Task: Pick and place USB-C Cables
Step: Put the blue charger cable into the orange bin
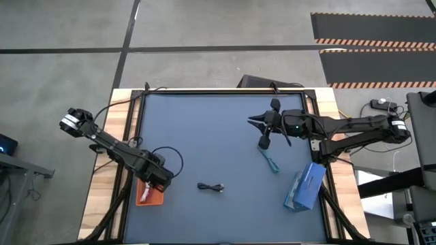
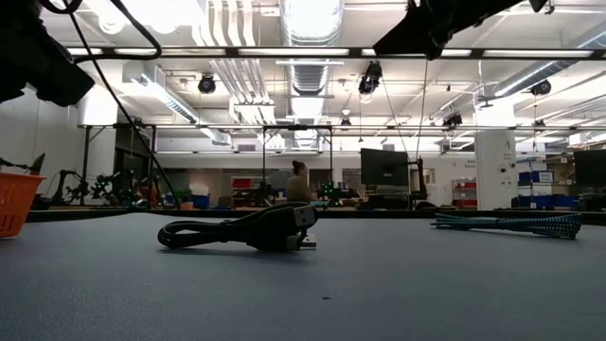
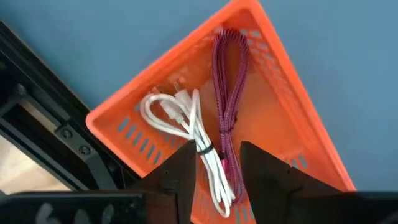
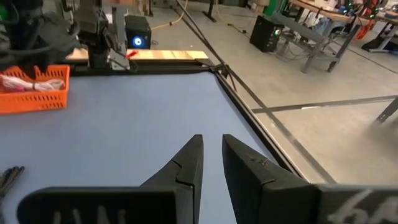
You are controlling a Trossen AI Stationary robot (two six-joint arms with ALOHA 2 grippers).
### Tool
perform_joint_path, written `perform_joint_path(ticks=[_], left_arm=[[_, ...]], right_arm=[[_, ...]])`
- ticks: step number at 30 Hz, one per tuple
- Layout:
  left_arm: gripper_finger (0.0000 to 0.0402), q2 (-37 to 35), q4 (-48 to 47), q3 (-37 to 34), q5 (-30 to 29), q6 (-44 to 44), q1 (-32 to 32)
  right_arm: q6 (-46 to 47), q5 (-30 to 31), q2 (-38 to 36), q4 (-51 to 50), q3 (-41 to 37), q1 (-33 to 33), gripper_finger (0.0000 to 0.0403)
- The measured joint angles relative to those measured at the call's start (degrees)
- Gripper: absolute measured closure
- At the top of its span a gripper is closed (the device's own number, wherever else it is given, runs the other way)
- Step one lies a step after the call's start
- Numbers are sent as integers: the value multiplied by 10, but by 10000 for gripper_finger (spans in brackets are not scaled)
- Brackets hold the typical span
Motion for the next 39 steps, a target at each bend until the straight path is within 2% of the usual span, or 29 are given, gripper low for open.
perform_joint_path(ticks=[7,13,16,18,21,24,26,33,39], left_arm=[[276,-9,-2,5,2,2,0],[276,-37,-1,36,3,4,0],[276,-55,2,64,-1,33,0],[276,-64,19,83,-27,63,0],[276,-75,64,103,-115,150,1],[276,-83,118,112,-222,286,11],[276,-90,151,110,-271,372,24],[276,-107,188,91,-376,598,115],[276,-108,225,87,-379,733,195]], right_arm=[[9,-5,-7,-15,0,0,351],[12,-34,-7,-18,-12,0,351],[10,-34,-8,-15,-17,0,351],[6,-52,-7,-15,-25,0,351],[4,-75,-7,-4,-43,0,351],[7,-75,-7,9,-57,0,351],[7,-73,-7,12,-58,-2,351],[-37,-73,-7,11,-55,-2,351],[-58,-62,-7,11,-55,-2,351]])
